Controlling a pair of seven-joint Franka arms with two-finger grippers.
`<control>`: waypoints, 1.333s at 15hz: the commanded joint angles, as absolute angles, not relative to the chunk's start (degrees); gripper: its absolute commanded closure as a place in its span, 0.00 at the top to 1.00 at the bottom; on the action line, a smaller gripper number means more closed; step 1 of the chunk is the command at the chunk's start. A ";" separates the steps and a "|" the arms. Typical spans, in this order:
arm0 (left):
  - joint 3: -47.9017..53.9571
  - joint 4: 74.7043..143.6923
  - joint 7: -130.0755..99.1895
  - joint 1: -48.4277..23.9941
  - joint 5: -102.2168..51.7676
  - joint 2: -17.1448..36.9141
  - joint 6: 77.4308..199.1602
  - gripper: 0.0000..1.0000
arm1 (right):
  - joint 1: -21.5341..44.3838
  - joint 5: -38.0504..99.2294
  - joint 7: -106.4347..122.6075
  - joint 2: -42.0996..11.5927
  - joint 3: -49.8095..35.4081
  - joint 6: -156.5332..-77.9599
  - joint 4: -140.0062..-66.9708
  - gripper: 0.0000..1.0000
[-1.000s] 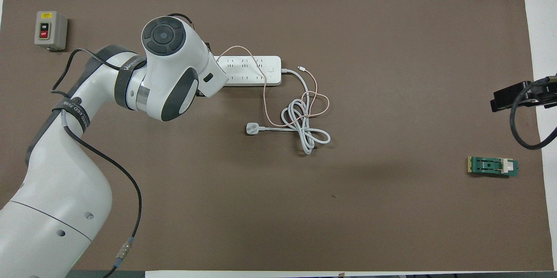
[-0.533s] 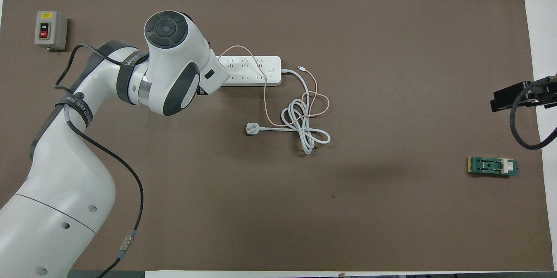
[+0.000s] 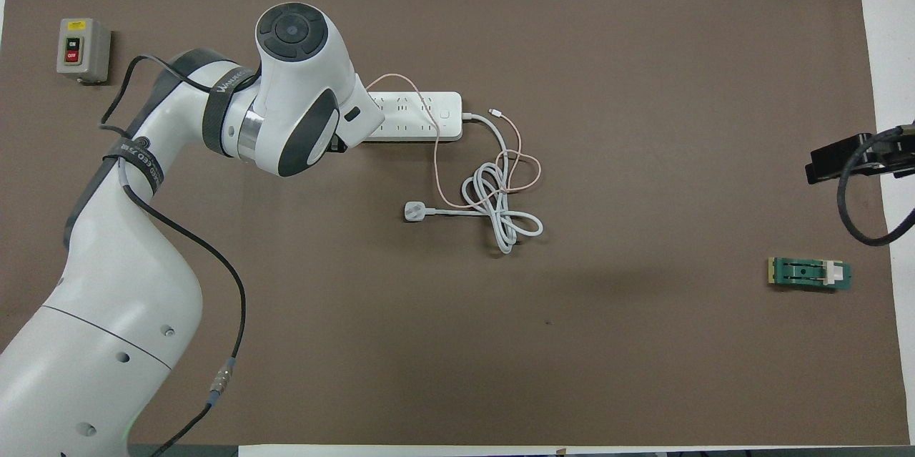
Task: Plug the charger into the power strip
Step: 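Push the charger prongs into the power strip socket with the left gripper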
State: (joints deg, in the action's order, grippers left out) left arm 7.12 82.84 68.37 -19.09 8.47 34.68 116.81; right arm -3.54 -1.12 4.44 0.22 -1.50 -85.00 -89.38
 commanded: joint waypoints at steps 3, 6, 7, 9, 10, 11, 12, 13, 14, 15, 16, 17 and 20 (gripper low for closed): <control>8.00 84.36 69.60 -18.90 5.20 37.62 123.30 0.03 | -4.22 -0.17 4.04 1.05 -2.02 -85.69 -90.18 1.00; 8.00 84.73 70.31 -18.81 4.92 37.53 124.28 0.10 | -4.22 -0.18 4.04 1.05 -2.02 -85.78 -90.18 1.00; 8.00 84.55 70.23 -18.81 4.92 37.53 124.19 0.12 | -4.22 -0.18 4.04 1.05 -2.11 -85.78 -90.18 1.00; 8.00 84.55 70.22 -18.81 4.92 37.53 124.10 0.19 | -4.22 -0.18 4.04 1.05 -2.11 -85.87 -90.18 1.00; 8.00 84.29 70.05 -18.81 4.83 37.36 123.84 0.35 | -4.22 -0.18 4.04 1.05 -2.11 -85.96 -90.18 1.00; 8.00 84.03 69.87 -18.81 4.83 37.01 123.58 0.64 | -4.13 -0.18 4.04 1.05 -2.11 -85.96 -90.18 1.00; 8.00 83.76 69.87 -18.63 4.83 36.57 123.14 0.81 | -4.13 -0.09 3.96 1.05 -2.11 -85.96 -90.18 1.00; 8.00 83.59 69.96 -18.37 4.66 35.69 122.44 1.00 | -4.13 -0.17 3.96 1.05 -2.11 -85.96 -90.18 1.00; 8.00 83.76 69.87 -17.67 4.14 34.47 122.17 1.00 | -4.13 -0.18 4.04 1.05 -2.11 -85.96 -90.18 1.00; 8.00 83.76 69.87 -17.32 3.26 33.84 121.91 1.00 | -4.13 -0.18 4.04 1.05 -2.11 -85.96 -90.18 1.00; 8.00 83.67 69.61 -17.31 1.69 33.14 121.90 1.00 | -4.13 -0.18 4.04 1.05 -2.11 -85.96 -90.18 1.00; 7.82 83.76 69.52 -17.31 0.36 32.26 121.90 1.00 | -4.13 -0.09 4.04 1.05 -2.11 -85.96 -90.18 1.00; 7.82 84.20 69.26 -15.83 -0.09 29.98 121.03 1.00 | -4.13 -0.09 4.04 1.05 -2.11 -85.87 -90.18 1.00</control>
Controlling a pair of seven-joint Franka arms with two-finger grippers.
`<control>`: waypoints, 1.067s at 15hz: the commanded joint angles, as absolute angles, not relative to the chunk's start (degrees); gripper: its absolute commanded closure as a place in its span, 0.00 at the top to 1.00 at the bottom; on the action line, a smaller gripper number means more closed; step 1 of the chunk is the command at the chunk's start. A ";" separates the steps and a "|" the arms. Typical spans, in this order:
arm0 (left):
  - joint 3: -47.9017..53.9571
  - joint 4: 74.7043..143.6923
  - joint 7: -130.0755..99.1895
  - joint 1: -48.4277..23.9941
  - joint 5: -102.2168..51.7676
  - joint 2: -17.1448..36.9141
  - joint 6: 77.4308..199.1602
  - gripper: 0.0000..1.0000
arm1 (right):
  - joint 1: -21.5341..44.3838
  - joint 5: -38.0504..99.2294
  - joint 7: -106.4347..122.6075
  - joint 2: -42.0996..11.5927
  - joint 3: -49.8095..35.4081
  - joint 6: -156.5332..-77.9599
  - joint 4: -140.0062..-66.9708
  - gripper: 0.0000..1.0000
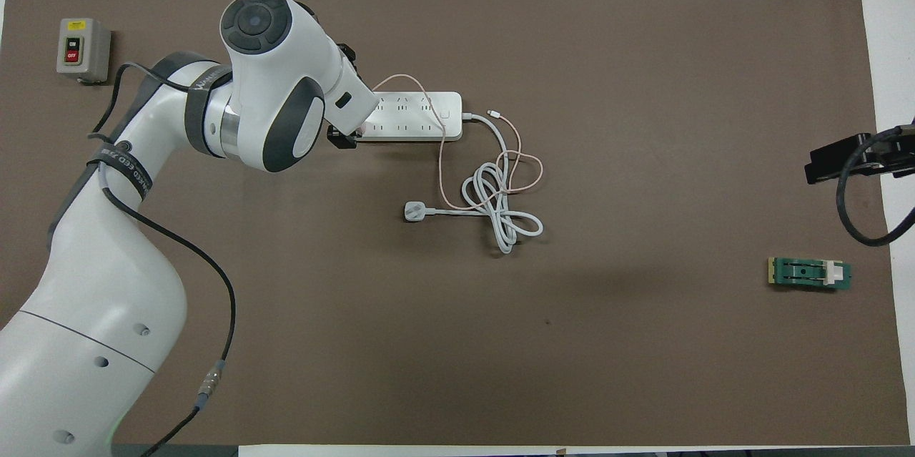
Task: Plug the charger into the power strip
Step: 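Push the charger prongs into the power strip socket with the left gripper, then open the left gripper and pull it back from the charger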
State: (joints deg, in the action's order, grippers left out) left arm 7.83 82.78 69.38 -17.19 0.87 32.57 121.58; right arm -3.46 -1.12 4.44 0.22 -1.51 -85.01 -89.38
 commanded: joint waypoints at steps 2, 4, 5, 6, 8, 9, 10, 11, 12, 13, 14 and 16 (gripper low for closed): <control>7.82 84.11 68.82 -15.21 -0.18 27.78 119.54 1.00 | -4.13 -0.09 4.04 1.05 -2.11 -85.87 -90.18 1.00; 7.65 84.02 65.41 -15.03 -0.18 24.10 115.34 1.00 | -4.13 -0.18 4.04 1.05 -2.11 -85.87 -90.18 1.00; 7.39 84.02 62.78 -14.86 -0.18 22.08 112.27 1.00 | -4.22 -0.18 4.04 1.05 -2.11 -85.87 -90.18 1.00; 7.38 84.02 60.40 -14.07 -0.18 19.89 108.93 1.00 | -4.22 -0.09 4.04 1.05 -2.11 -85.87 -90.18 1.00; 7.30 83.67 57.14 -12.92 -0.26 16.63 103.73 1.00 | -4.22 -0.09 4.04 1.05 -2.11 -85.87 -90.18 1.00; 7.21 83.67 55.65 -12.14 -0.79 14.52 101.62 1.00 | -4.22 -0.09 4.04 1.14 -2.11 -85.87 -90.18 1.00; 7.21 83.67 54.16 -11.52 -1.23 12.85 99.77 1.00 | -4.22 -0.09 4.04 1.14 -2.11 -85.87 -90.18 1.00; 7.12 83.58 51.53 -10.90 -1.49 11.00 97.58 1.00 | -4.22 -0.17 4.04 1.06 -2.11 -85.78 -90.18 1.00; 7.12 83.58 48.37 -10.03 -1.49 9.16 96.08 1.00 | -4.22 -0.09 4.13 1.05 -2.11 -85.87 -90.18 1.00; 7.12 83.58 45.29 -9.06 -1.49 7.49 94.76 1.00 | -4.22 -0.09 4.13 1.05 -2.11 -85.78 -90.18 1.00; 7.12 83.58 42.83 -8.18 -1.41 6.25 93.53 1.00 | -4.22 -0.09 4.13 1.05 -2.11 -85.78 -90.18 1.00; 7.12 83.58 36.77 -6.34 -1.49 3.97 91.07 1.00 | -4.22 -0.17 4.04 1.14 -2.11 -85.78 -90.18 1.00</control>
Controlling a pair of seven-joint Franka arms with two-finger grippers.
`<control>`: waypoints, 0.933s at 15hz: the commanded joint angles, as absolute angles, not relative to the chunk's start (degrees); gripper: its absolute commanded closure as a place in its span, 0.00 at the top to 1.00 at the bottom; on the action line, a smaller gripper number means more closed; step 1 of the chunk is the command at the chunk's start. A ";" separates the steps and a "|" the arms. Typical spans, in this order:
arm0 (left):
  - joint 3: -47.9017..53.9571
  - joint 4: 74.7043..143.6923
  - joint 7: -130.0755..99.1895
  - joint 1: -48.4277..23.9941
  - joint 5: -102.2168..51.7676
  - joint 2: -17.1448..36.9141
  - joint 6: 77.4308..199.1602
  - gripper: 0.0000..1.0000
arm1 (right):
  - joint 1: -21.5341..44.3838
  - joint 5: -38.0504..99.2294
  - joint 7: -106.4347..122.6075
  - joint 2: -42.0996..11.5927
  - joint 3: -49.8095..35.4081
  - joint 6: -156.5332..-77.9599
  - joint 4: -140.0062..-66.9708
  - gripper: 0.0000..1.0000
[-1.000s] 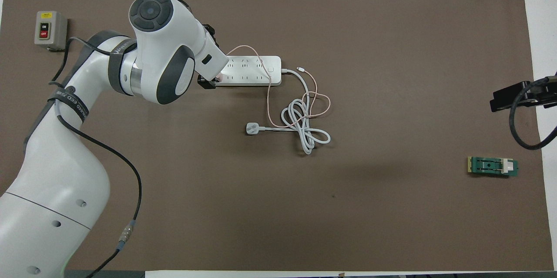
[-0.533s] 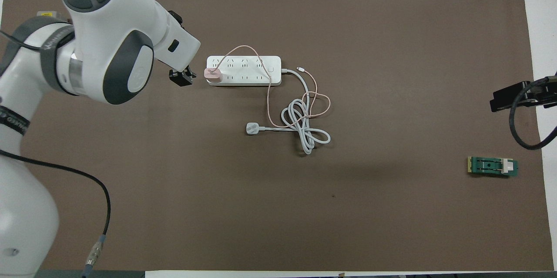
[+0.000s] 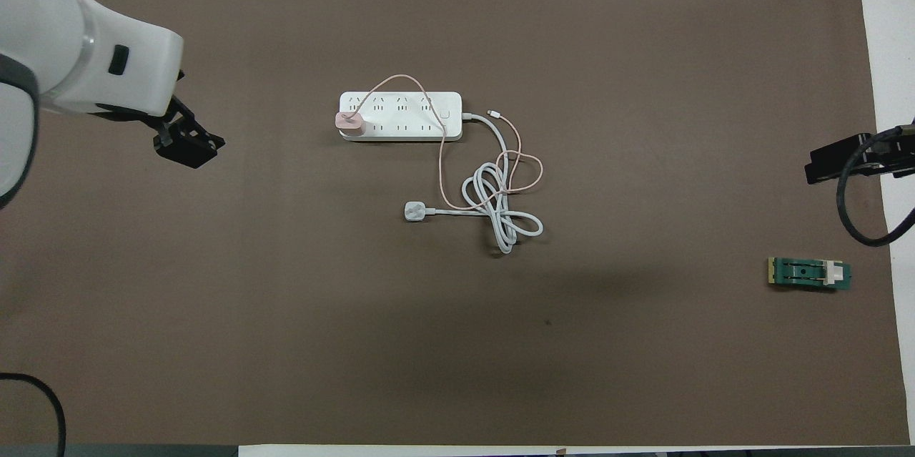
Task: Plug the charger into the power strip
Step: 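Open the left gripper and pull it back from the charger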
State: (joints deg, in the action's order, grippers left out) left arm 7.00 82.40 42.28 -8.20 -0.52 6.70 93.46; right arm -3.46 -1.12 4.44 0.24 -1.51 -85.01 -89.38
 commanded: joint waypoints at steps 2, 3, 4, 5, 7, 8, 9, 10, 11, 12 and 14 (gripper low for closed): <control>6.94 83.58 27.48 -4.58 -1.58 2.38 87.82 1.00 | -4.22 -0.17 4.13 1.05 -2.11 -85.87 -90.18 1.00; 6.94 83.67 20.64 -3.27 -2.02 1.94 87.02 1.00 | -4.22 -0.18 4.13 1.05 -2.11 -85.87 -90.18 1.00; 7.03 84.02 13.95 -2.38 -2.46 1.32 86.49 1.00 | -4.22 -0.09 4.13 1.05 -2.11 -85.78 -90.18 1.00; 6.94 84.20 9.36 -2.11 -2.46 0.97 85.44 1.00 | -4.22 -0.17 4.13 1.05 -2.11 -85.87 -90.18 1.00; 7.03 84.11 6.25 -2.11 -2.46 0.79 85.08 1.00 | -4.22 -0.17 4.13 1.05 -2.11 -85.87 -90.18 1.00; 7.12 84.20 6.24 -2.02 -2.46 0.70 84.99 1.00 | -4.22 -0.18 4.22 1.05 -2.11 -85.78 -90.18 1.00; 7.12 84.46 6.41 -2.11 -2.46 0.09 84.64 1.00 | -4.22 -0.18 4.22 1.05 -2.11 -85.78 -90.18 1.00; 7.12 85.25 6.24 -2.11 -2.37 -0.52 84.12 1.00 | -4.22 -0.18 4.22 1.05 -2.11 -85.78 -90.18 1.00; 7.38 85.43 6.24 -2.72 -2.37 -0.70 83.94 1.00 | -4.22 -0.18 4.22 1.05 -2.11 -85.87 -90.18 1.00; 7.30 86.56 6.41 -2.55 -2.29 -1.57 83.59 1.00 | -4.22 -0.18 4.22 1.05 -2.11 -85.78 -90.18 1.00; 7.12 88.68 6.24 -1.67 -2.29 -2.63 83.50 1.00 | -4.22 -0.18 4.22 1.05 -2.11 -85.87 -90.18 1.00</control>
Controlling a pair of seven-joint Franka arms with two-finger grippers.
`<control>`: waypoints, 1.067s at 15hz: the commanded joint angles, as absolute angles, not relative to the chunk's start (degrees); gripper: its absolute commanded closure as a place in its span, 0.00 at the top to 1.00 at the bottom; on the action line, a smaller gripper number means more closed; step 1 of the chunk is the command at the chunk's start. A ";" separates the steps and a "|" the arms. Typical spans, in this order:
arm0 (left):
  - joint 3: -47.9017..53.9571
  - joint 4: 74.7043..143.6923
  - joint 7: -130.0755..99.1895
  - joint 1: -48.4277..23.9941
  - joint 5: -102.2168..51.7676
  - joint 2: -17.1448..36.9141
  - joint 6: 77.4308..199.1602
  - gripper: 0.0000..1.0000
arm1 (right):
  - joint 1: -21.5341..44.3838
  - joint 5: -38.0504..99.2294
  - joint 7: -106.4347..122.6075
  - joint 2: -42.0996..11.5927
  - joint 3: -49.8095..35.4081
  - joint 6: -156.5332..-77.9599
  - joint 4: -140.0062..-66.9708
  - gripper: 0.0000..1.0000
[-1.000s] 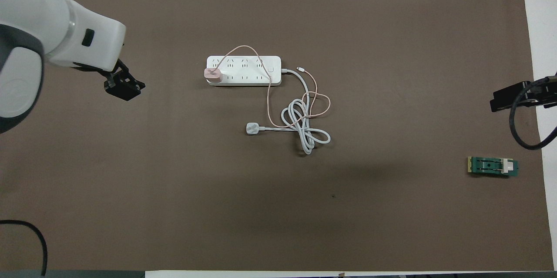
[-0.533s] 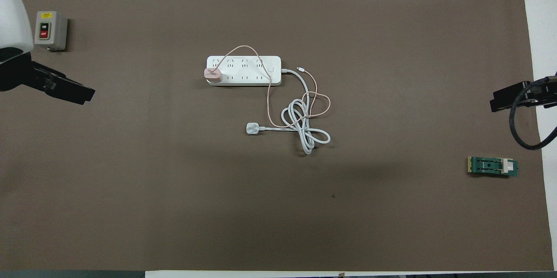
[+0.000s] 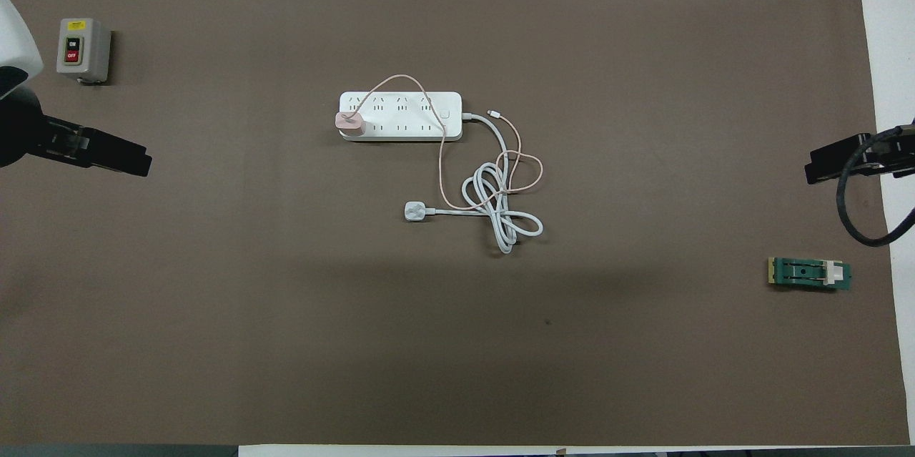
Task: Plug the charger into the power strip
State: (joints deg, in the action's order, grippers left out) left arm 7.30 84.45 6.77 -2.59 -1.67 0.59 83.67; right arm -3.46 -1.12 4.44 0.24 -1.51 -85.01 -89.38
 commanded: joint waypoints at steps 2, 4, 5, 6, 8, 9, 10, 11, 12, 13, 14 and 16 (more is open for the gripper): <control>7.12 88.68 5.28 -0.44 -2.20 -2.64 83.76 1.00 | -4.22 -0.18 4.22 1.06 -2.11 -85.78 -90.18 1.00; 7.12 87.98 -0.06 -0.35 -1.85 -2.46 84.11 1.00 | -4.22 -0.09 4.22 1.05 -2.11 -85.87 -90.18 1.00; 7.12 87.37 -2.26 -0.35 -1.76 -2.37 83.33 1.00 | -4.22 -0.09 4.22 1.05 -2.11 -85.87 -90.18 1.00; 7.21 87.10 -2.89 -0.53 -1.41 -2.37 82.45 1.00 | -4.22 -0.09 4.22 1.05 -2.11 -85.87 -90.18 1.00; 7.21 85.79 -2.55 -0.53 0.17 -1.85 81.39 1.00 | -4.22 -0.17 4.13 1.06 -2.11 -85.87 -90.26 1.00; 7.12 84.91 -2.46 -0.61 0.18 -1.32 80.60 1.00 | -4.22 -0.18 4.13 1.05 -2.11 -85.87 -90.26 1.00; 7.12 84.64 -2.46 -0.96 0.18 -1.06 80.33 1.00 | -4.22 -0.18 4.13 1.14 -2.11 -85.87 -90.26 1.00; 7.03 84.64 -2.46 -0.97 -0.09 -0.97 80.51 1.00 | -4.22 -0.09 4.13 1.06 -2.11 -85.78 -90.26 1.00; 6.94 84.55 -2.46 -0.88 0.00 -0.71 80.33 1.00 | -4.22 -0.09 4.04 1.05 -2.11 -85.78 -90.26 1.00; 6.86 84.46 -2.46 -0.79 -0.09 0.08 79.81 1.00 | -4.22 -0.09 4.13 1.05 -2.11 -85.78 -90.26 1.00; 6.94 84.46 -2.46 -0.79 0.17 0.17 79.46 1.00 | -4.22 -0.09 4.04 1.14 -2.11 -85.87 -90.26 1.00; 7.29 84.55 -2.64 -1.23 1.40 0.00 79.80 1.00 | -4.22 -0.18 4.04 1.14 -2.11 -85.78 -90.26 1.00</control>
